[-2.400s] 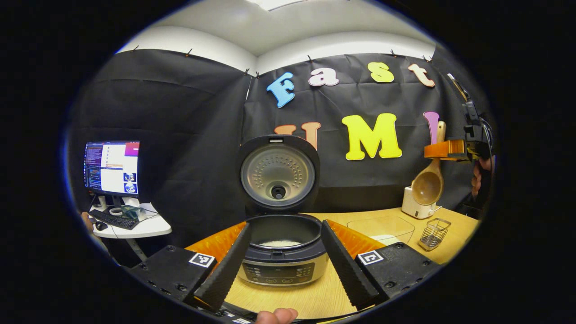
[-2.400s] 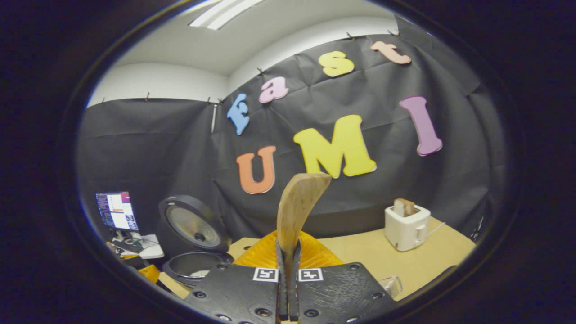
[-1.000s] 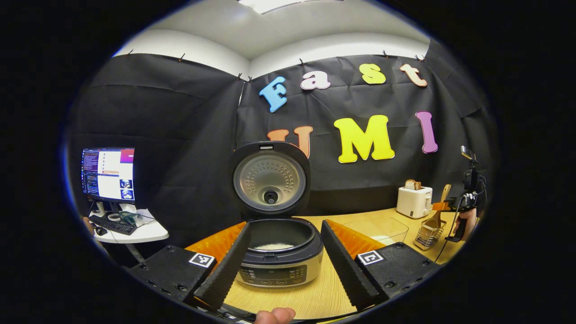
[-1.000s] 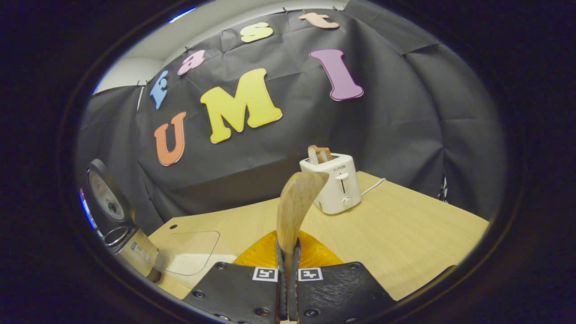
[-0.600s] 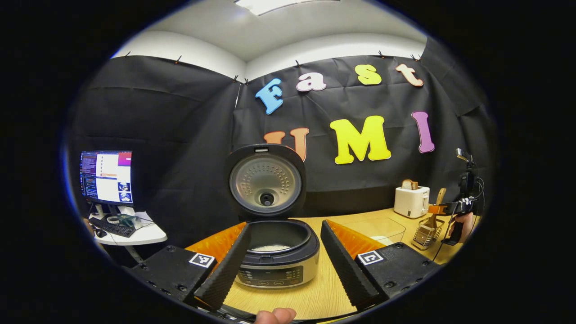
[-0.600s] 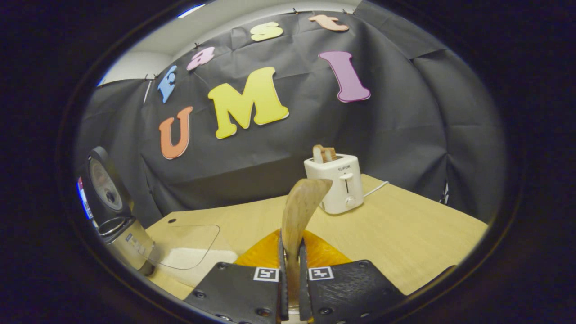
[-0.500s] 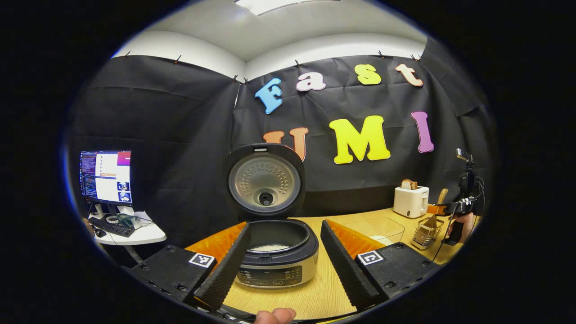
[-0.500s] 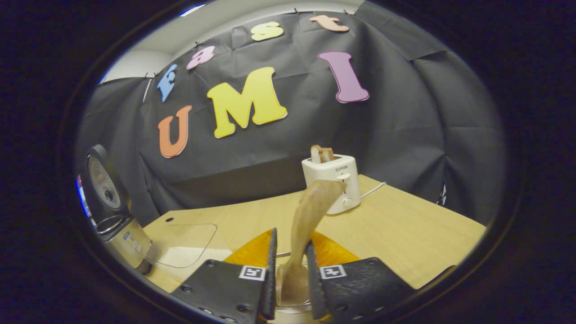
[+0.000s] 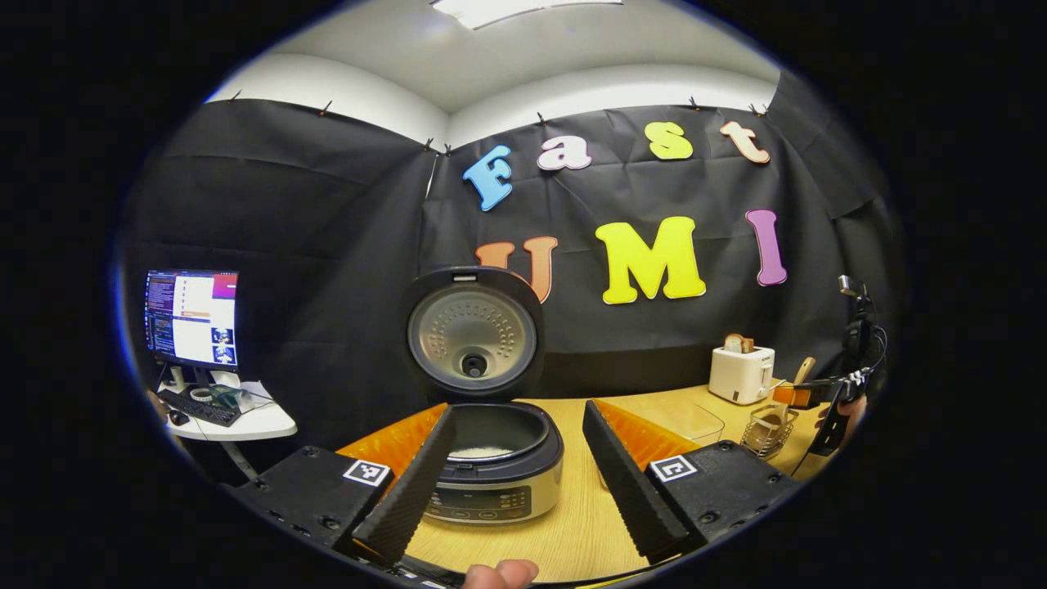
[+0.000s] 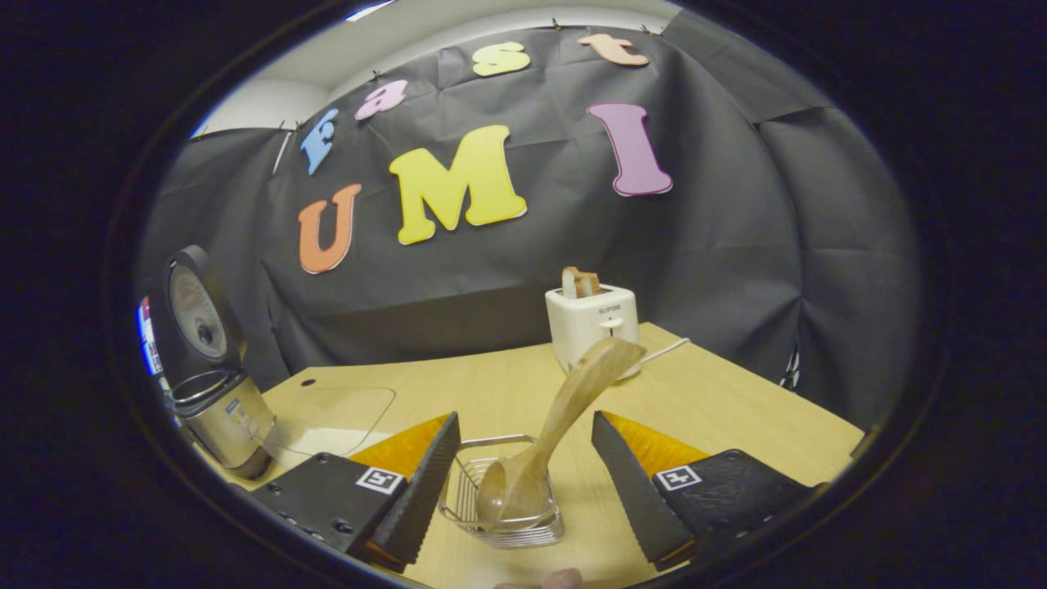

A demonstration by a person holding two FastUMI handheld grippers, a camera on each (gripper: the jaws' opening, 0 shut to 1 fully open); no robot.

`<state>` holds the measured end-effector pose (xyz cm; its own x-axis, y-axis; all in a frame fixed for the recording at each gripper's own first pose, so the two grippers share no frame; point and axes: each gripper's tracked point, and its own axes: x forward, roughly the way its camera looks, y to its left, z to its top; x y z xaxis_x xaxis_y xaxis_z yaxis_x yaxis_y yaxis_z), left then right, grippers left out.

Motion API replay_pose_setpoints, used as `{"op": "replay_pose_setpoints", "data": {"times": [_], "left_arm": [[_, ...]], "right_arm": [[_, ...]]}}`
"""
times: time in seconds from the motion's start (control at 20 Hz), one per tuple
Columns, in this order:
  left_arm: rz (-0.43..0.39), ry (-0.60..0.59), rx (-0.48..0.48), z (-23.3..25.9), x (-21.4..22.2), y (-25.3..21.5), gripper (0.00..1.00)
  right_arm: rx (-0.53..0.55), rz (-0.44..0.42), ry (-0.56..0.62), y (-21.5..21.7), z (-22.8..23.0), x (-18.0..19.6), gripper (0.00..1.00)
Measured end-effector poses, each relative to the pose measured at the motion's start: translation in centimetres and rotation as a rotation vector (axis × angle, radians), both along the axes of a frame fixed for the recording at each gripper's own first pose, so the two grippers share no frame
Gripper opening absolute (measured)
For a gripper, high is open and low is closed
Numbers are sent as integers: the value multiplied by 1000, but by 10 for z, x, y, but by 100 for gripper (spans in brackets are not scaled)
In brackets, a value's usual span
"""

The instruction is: Close the left gripper, press the button to open the rice cooker; take a wooden spoon from the chopstick holder with the right hand, scoop a spoonful of rice and pour it into the rice cooker, then put the wooden spoon back into the chopstick holder.

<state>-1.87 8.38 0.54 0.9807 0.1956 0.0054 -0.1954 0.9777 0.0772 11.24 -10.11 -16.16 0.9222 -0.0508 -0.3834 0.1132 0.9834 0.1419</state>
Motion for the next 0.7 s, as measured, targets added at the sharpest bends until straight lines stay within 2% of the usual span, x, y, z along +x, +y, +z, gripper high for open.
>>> {"op": "replay_pose_setpoints", "data": {"times": [0.05,0.1,0.15,0.3,0.35,0.4,0.5,0.55,0.7], "left_arm": [[3,-2,1,2,2,-2,99],[-1,6,14,6,6,-6,99],[-3,8,38,15,10,-8,99],[-3,-16,76,52,31,-3,99],[1,-30,80,67,37,-1,99],[9,-46,93,84,45,4,99],[24,-67,122,115,60,17,98],[22,-78,129,130,69,18,98],[43,-88,175,164,99,39,98]], "right_arm": [[10,4,5,-3,0,-7,92],[23,8,7,-5,1,-15,96],[34,6,2,-10,5,-23,92],[75,50,-57,-10,28,-41,91],[82,86,-71,-5,35,-48,100],[73,112,-87,-4,39,-52,91],[54,143,-118,-2,52,-56,91],[51,157,-132,0,57,-59,95],[39,184,-176,7,74,-64,95]]}}
